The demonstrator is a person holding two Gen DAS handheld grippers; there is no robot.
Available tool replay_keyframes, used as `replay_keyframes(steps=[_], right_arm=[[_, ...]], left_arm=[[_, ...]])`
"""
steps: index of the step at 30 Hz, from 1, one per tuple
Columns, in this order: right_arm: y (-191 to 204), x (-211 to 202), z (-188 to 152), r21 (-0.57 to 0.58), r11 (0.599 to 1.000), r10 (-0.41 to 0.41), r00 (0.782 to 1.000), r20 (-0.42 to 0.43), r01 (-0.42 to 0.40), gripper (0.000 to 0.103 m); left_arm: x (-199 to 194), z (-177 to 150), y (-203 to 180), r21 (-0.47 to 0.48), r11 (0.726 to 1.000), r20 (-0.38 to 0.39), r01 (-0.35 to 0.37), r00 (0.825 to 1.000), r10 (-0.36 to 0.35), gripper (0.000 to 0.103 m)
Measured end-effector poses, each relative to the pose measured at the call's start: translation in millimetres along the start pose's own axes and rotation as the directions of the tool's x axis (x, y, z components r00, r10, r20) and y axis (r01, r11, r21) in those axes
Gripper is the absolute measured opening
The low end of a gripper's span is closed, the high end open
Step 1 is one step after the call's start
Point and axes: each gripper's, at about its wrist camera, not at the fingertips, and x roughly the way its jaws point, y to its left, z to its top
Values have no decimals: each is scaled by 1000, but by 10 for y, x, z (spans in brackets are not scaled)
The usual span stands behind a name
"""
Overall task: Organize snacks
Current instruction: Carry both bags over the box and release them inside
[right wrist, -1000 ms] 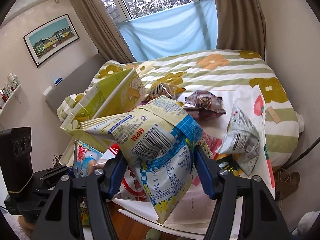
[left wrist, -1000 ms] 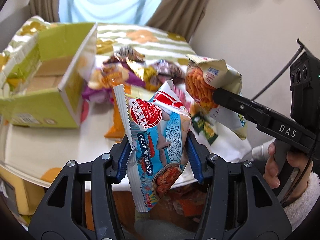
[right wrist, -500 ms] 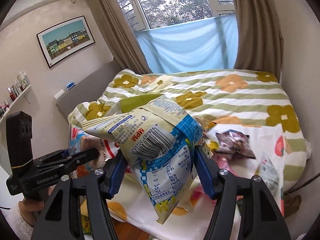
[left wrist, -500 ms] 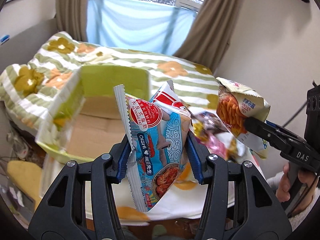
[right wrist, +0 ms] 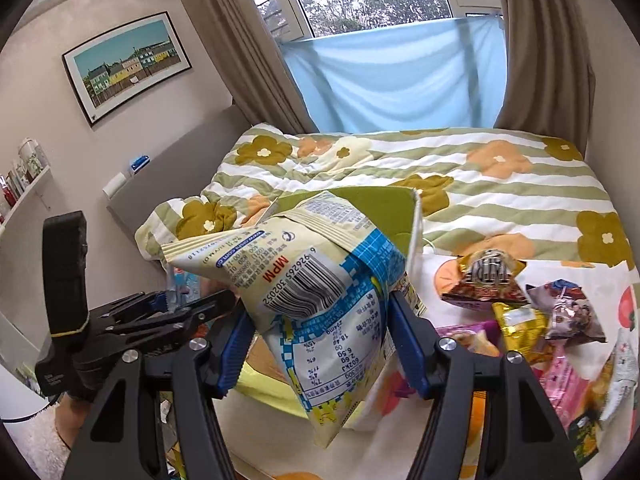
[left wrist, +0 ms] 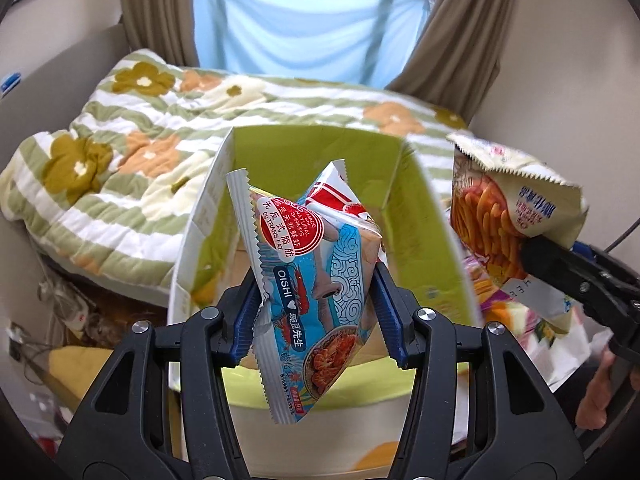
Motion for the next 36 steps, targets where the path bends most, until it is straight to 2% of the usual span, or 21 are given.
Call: replay_keyframes(steps=[3,5,6,7,8,9,21,31,35,36], right_arm=[[90,141,-4,18,1000,-8,1000,-13,8,60],[118,208,-9,21,1000,-11,1000,-22,12,60],[124,242,-12,20,1000,-16,999,-32,17,60],[123,271,-12,18,1000,-19,999,-40,19,60],[114,297,-11,17,1000,-20,999,-48,21,60],[134,322,9,16,1000,-21,998,-55,22,60],[104,480,75,-4,1000,30,992,-123,-31,60],[169,797,59,-14,1000,14,981,-193,-17,62],[158,851,68,-4,1000,-11,981,-192,10,64],[158,859,59,-1,1000,-23,981,-191,24,68]], left_arm=[[142,-22,70,4,1000,-34,-11,999,11,49],[221,-42,86,-2,1000,-58,-16,998,16,56],[259,-46,82,0,1000,-70,-26,997,26,75],[271,-69,57,7,999,-73,-44,996,45,99],[255,-80,46,9,999,-60,-50,997,50,103],[223,-97,31,10,999,-41,-45,998,45,103],[-34,-276,4,-28,993,-27,-112,993,111,103],[-121,-299,84,-38,989,-24,-146,989,145,103],[-134,-303,146,-57,990,-28,-127,992,125,103],[-135,-308,160,-59,991,-31,-122,992,121,103]])
